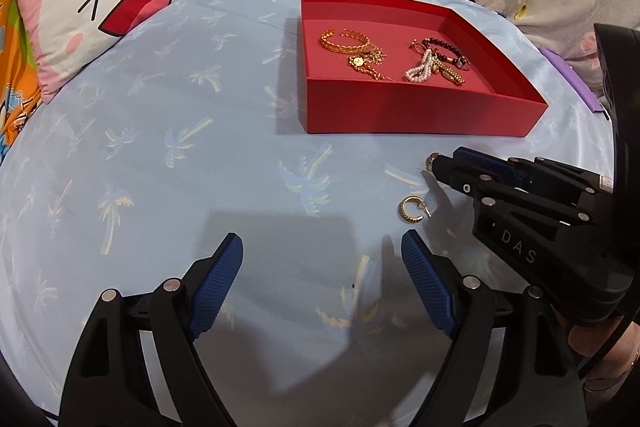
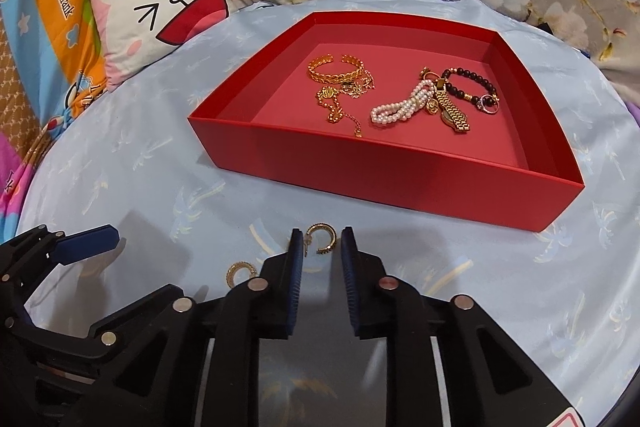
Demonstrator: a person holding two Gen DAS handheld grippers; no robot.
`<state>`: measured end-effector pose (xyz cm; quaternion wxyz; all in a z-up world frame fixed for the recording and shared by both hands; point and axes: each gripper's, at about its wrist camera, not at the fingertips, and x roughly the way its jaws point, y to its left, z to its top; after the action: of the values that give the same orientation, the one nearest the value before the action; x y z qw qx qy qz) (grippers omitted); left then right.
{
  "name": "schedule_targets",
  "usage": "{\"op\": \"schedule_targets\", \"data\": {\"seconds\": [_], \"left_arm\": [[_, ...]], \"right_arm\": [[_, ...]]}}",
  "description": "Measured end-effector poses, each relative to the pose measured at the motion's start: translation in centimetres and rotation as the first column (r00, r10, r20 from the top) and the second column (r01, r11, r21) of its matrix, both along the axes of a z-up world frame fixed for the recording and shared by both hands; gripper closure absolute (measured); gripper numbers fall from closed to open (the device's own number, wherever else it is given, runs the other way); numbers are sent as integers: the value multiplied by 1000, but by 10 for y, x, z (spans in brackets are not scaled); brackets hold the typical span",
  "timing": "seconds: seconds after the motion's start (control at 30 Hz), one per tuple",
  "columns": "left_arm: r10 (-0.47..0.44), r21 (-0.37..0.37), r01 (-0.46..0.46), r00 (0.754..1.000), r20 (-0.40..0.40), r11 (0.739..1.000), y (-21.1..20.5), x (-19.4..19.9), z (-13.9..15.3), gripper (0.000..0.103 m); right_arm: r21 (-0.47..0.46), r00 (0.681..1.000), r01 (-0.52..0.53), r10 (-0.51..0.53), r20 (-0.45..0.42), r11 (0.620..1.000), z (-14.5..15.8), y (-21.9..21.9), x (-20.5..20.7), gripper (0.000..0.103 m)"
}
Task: Organize jewelry
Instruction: 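Lift the hoop with the right gripper while the left gripper grasps the last gold hoop earring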
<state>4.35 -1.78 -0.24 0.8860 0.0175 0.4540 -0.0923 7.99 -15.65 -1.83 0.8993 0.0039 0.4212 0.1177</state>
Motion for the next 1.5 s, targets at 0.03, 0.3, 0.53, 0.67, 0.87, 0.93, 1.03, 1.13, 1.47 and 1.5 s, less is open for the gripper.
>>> {"op": "schedule_targets", "data": {"seconds": [0.03, 0.3, 0.53, 0.67, 0.87, 0.93, 1.03, 1.13, 1.47, 1.5], "left_arm": [[3, 0, -3, 1000, 1, 1000, 1, 0, 1, 24], [19, -2, -19, 1000, 1, 1000, 8, 2, 2, 24], [-11, -18, 11, 1000, -11, 1000, -5, 7, -1, 24], [-59, -10, 59, 998, 0, 998, -25, 10, -3, 24], [-84, 10, 84, 996, -4, 996, -50, 20, -11, 33], [-84, 29, 84, 996, 5, 996, -56, 21, -12, 36], [-89, 53, 88, 996, 19, 995, -61, 20, -13, 43], [-104, 67, 101, 994, 29, 993, -65, 18, -12, 52], [-122, 1, 122, 993, 2, 993, -57, 13, -9, 84], [-124, -10, 123, 992, -2, 992, -55, 12, -9, 84]], "right_arm": [[2, 1000, -1, 1, 0, 1000, 0, 1, 1, 82], [-24, 1000, 2, -3, -6, 1000, -3, 9, 5, 87], [-29, 998, 61, -60, 12, 998, 2, -10, -5, 87], [-4, 992, 121, -120, 24, 993, 10, -36, -19, 87], [11, 979, 201, -202, 38, 979, 19, -71, -41, 87], [17, 975, 216, -217, 39, 976, 20, -78, -45, 87], [26, 975, 219, -220, 42, 975, 20, -81, -48, 87], [38, 975, 217, -219, 42, 975, 19, -80, -49, 87], [60, 973, 222, -225, 42, 973, 21, -83, -53, 87], [61, 974, 222, -225, 43, 973, 21, -83, -53, 87]]}}
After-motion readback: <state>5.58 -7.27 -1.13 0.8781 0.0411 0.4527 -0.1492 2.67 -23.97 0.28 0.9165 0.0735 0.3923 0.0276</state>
